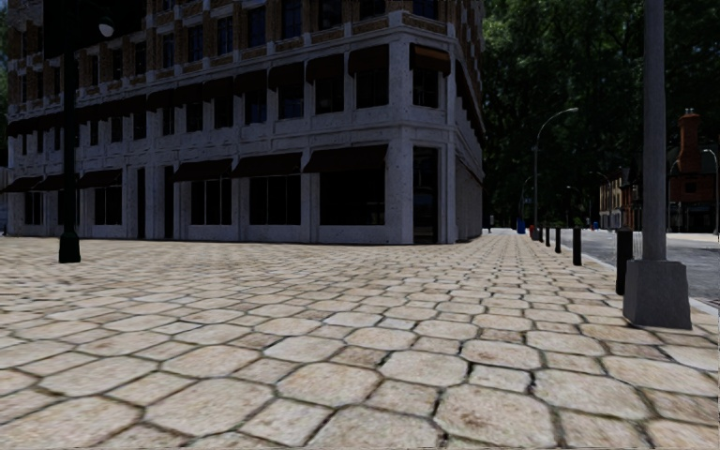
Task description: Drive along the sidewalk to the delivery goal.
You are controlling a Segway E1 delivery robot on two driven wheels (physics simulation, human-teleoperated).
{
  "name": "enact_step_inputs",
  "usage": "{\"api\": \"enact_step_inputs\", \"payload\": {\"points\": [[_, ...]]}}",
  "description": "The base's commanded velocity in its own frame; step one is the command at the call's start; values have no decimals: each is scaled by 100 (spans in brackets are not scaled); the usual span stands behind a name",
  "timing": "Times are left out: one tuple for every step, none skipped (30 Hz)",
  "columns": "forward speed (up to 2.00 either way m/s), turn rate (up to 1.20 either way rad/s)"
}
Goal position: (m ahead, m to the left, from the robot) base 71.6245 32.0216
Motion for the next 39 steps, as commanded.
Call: {"api": "enact_step_inputs", "payload": {"points": [[122,91],[122,91],[122,91],[123,91],[123,91],[123,91],[124,91],[124,91],[124,91],[124,91],[124,91],[124,91],[124,91],[124,91],[124,91],[124,91],[124,91],[124,91],[124,91],[124,91],[124,91],[124,91],[124,91],[124,91],[126,91],[200,91],[200,91],[200,91],[200,91],[200,91],[200,91],[200,87],[200,83],[200,82],[200,82],[200,82],[200,81],[200,81],[200,81]]}}
